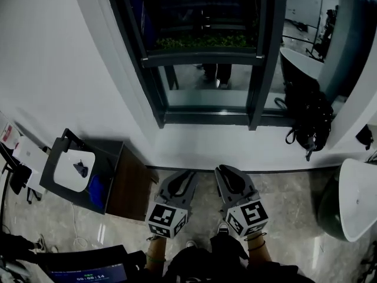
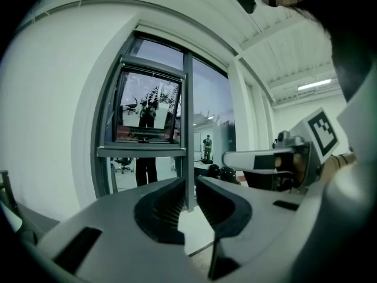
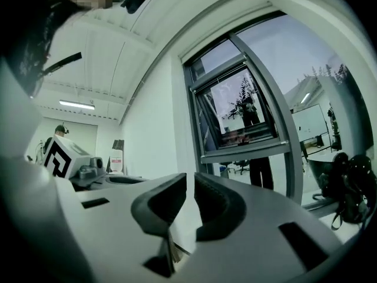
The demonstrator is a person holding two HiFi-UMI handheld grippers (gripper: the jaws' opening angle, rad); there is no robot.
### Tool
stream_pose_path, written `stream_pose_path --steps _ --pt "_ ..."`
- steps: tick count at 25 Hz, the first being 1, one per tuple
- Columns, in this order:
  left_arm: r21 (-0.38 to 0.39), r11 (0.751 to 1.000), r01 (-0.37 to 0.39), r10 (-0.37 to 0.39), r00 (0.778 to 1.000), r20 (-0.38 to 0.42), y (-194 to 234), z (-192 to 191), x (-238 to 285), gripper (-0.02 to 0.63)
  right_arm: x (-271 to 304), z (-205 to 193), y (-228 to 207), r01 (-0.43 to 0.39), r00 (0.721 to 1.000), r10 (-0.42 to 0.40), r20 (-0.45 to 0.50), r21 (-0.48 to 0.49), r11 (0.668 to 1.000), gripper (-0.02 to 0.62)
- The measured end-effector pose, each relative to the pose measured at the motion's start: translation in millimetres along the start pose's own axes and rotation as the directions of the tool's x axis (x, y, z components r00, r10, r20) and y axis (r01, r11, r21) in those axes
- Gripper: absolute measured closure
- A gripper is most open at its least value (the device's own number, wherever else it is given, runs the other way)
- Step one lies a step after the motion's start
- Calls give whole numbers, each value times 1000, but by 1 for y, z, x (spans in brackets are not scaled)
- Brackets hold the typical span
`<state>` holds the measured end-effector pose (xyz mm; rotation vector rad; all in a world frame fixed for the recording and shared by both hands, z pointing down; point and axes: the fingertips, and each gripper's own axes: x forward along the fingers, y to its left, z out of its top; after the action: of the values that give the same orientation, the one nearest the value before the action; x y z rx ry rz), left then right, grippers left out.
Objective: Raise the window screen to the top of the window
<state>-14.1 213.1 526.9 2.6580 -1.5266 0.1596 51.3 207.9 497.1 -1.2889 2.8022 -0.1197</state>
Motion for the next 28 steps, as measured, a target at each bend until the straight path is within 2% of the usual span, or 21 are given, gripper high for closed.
stream_pose_path --steps 6,10,24,28 --pt "-1 999 41 -41 999 -8 7 -24 -57 549 -10 -24 63 24 1000 -23 -21 21 1000 551" --pt "-25 997 69 -69 998 -12 6 -33 -81 549 -17 -36 87 41 999 -40 -35 28 999 551" --pt "4 994 112 -112 994 -4 8 -36 -107 549 -21 -39 118 70 996 -71 -44 -21 997 551" --pt "-23 991 133 -133 991 14 5 -32 -108 549 -23 -38 118 79 995 -82 -49 -51 996 551"
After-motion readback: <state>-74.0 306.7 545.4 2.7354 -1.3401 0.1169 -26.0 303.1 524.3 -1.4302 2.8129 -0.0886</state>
